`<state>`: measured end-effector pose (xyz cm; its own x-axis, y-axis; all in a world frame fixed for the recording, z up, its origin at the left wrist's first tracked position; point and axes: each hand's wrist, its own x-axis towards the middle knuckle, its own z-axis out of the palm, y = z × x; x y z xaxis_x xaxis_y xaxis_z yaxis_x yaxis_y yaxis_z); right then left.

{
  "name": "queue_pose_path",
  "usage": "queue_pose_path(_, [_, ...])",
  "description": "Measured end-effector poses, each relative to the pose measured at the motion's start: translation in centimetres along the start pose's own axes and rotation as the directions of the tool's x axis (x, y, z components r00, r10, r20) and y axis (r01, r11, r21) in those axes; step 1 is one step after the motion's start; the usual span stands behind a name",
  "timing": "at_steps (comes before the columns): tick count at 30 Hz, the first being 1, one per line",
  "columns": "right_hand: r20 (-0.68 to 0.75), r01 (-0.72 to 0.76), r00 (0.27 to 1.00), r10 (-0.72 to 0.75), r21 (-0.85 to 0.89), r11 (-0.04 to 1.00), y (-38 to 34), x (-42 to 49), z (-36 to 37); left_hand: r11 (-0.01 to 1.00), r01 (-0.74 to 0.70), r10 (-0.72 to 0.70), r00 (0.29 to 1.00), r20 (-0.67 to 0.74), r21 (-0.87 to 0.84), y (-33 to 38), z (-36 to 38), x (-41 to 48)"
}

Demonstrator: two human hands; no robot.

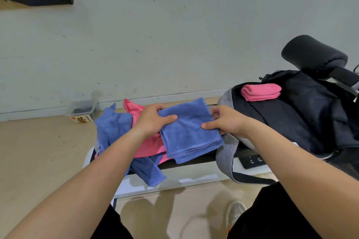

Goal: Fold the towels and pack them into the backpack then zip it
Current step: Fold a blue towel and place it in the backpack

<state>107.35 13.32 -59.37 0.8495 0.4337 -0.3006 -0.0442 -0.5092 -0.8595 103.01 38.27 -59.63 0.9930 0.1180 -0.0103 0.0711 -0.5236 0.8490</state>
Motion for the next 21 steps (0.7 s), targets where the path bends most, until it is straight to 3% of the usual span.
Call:
queue_pose_path(3, [0.013,-0.022,1.0,0.02,0.133,0.991,-0.2,0.7,-0.2,0.992,0.05,-0.059,0.996,-0.069,-0.119,-0.1,0.2,0.8])
queue_pose_path(6, [0.016,-0.001,1.0,-0.002,0.149,0.989,-0.6,1.2,-0.7,0.991,0.009,-0.019,0.997,-0.077,-0.131,0.0,0.2,1.5])
queue_pose_path(14, [-0.016,0.073,0.997,-0.078,-0.226,0.971,-0.6,3.9,-1.2,0.986,-0.066,0.049,0.993,0.109,0.154,-0.6,0.5,3.9])
queue_pose_path(18, [-0.037,0.066,0.993,-0.11,-0.602,0.795,-1.2,6.3,-1.3,0.889,-0.135,0.082,0.987,0.137,0.439,-0.6,0.6,6.2])
queue_pose_path(21, [-0.039,0.016,0.997,-0.068,-0.744,0.668,-1.6,7.7,-0.8,0.726,-0.167,0.098,0.985,0.141,0.667,-1.1,1.1,7.3])
